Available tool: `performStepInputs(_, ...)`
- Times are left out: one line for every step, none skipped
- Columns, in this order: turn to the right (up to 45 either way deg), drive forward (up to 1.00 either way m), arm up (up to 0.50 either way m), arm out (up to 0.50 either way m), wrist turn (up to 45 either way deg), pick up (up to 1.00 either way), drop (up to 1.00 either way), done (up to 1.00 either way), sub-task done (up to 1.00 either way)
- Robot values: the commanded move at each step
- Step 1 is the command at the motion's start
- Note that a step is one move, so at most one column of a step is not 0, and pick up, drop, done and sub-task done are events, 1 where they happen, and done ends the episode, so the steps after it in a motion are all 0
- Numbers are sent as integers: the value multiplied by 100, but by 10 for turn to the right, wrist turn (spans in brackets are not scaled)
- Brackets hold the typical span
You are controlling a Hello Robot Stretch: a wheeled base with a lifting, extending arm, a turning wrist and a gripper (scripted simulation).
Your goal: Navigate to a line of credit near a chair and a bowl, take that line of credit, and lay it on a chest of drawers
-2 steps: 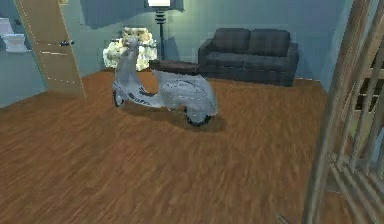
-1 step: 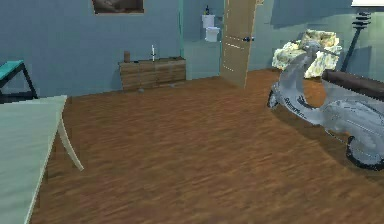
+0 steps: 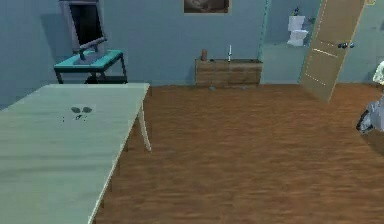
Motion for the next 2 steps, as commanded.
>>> performStepInputs(0, 100, 0, 0, 0, 0, 0, 0, 0)
performStepInputs(0, 95, 0, 0, 0, 0, 0, 0, 0)
